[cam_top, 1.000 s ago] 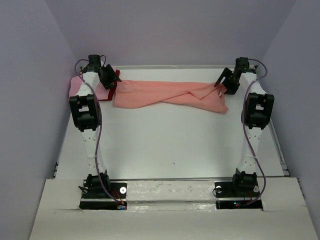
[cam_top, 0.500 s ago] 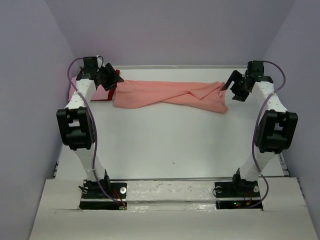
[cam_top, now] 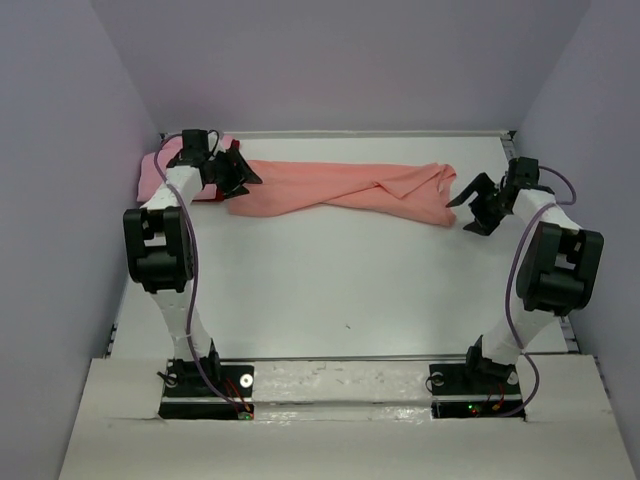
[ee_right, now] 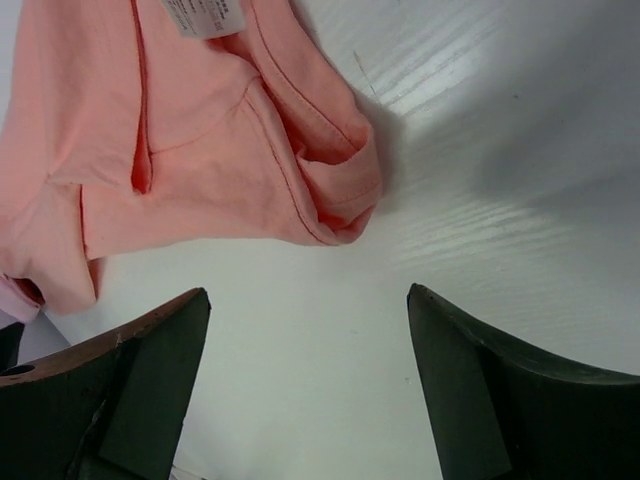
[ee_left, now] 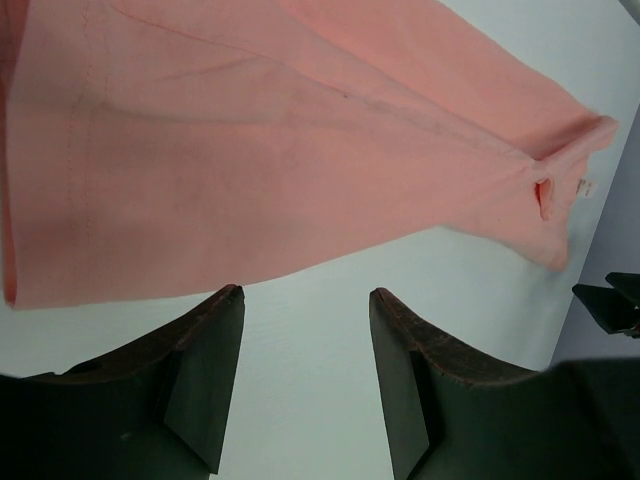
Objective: Fold and stack the t-shirts
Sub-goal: Fold the other side of the tshirt into a rectangle
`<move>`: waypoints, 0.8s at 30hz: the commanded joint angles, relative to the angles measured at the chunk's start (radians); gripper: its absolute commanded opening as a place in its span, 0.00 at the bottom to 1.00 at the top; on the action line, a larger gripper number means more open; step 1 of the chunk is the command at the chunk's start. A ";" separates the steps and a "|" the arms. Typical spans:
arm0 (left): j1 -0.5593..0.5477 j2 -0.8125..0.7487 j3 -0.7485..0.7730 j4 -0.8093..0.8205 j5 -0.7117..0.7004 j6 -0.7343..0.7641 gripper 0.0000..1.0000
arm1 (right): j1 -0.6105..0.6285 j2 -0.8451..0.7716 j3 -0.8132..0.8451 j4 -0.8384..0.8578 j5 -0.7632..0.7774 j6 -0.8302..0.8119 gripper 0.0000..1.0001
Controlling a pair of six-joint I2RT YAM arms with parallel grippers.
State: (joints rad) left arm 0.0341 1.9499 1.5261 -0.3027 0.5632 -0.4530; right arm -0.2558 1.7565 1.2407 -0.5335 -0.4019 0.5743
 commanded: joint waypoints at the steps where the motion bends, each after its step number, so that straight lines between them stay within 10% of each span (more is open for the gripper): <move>1: -0.005 0.012 0.055 0.016 0.052 0.017 0.62 | -0.002 0.015 -0.004 0.132 -0.064 0.053 0.85; 24: -0.005 0.172 0.189 -0.035 0.024 0.053 0.62 | -0.002 0.146 -0.087 0.277 -0.049 0.090 0.66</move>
State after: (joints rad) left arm 0.0334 2.1128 1.6608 -0.3134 0.5777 -0.4210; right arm -0.2604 1.8790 1.1622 -0.3214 -0.4530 0.6559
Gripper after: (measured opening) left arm 0.622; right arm 0.700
